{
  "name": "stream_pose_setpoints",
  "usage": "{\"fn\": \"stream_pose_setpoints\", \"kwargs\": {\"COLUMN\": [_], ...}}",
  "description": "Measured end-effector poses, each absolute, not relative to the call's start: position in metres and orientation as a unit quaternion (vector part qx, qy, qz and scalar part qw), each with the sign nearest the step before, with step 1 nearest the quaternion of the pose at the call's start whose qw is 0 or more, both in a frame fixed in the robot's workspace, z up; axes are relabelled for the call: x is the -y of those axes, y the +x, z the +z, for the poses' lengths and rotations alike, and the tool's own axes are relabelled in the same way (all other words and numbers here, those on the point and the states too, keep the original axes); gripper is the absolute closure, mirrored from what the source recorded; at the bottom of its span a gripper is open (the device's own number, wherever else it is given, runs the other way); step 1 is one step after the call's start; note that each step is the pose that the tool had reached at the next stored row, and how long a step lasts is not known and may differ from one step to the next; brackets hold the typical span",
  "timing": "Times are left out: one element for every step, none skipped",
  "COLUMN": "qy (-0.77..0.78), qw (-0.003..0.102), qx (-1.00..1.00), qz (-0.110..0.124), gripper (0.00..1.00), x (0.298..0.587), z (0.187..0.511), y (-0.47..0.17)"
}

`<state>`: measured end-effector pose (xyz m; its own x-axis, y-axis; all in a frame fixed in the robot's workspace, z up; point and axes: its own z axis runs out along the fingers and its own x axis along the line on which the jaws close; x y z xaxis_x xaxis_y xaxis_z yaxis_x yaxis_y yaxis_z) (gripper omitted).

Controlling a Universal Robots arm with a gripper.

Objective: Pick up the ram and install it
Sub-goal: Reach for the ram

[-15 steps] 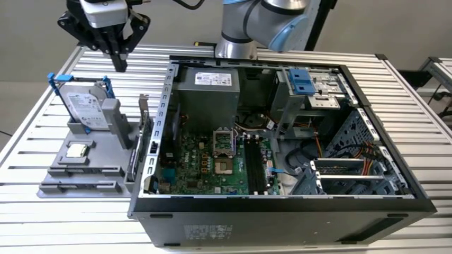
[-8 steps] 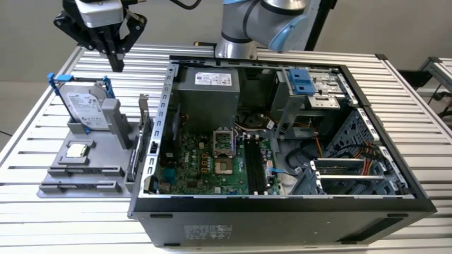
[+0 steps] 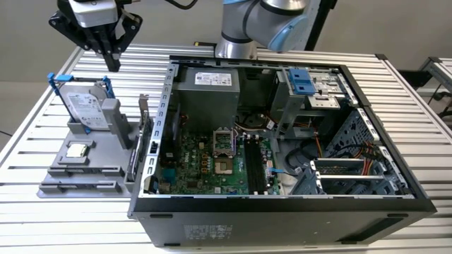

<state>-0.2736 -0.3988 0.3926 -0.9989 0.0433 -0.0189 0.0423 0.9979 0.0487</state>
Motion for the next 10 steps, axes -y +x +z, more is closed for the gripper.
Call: {"fn": "stream_pose_setpoints", "kwargs": {"qy": [0.021,0.021,0.021,0.021,0.021,0.021,0.021,0.021,0.021,0.021], "qw": [0.010,0.010,0.010,0.010,0.010,0.010,0.010,0.010,0.010,0.010], "qx": [-0.999,-0.999,-0.999,-0.999,-0.999,-0.999,-0.999,-0.999,-0.999,-0.999], "qz": [0.024,0.024,0.024,0.024,0.024,0.024,0.024,0.024,0.024,0.024], "gripper": [1.00,1.00,1.00,1.00,1.00,1.00,1.00,1.00,1.00,1.00], "x": [0.3988,0.3988,0.3988,0.3988,0.3988,0.3988,0.3988,0.3988,0.3988,0.3988], "z": [0.3926,0.3926,0.3926,0.3926,0.3926,0.3926,0.3926,0.3926,0.3926,0.3926], "y": [-0.2744,-0.2752,-0.2760,-0.2768,-0.2775,-0.2784,-0.2792,-0.2800,-0.2808,-0.2816]}}
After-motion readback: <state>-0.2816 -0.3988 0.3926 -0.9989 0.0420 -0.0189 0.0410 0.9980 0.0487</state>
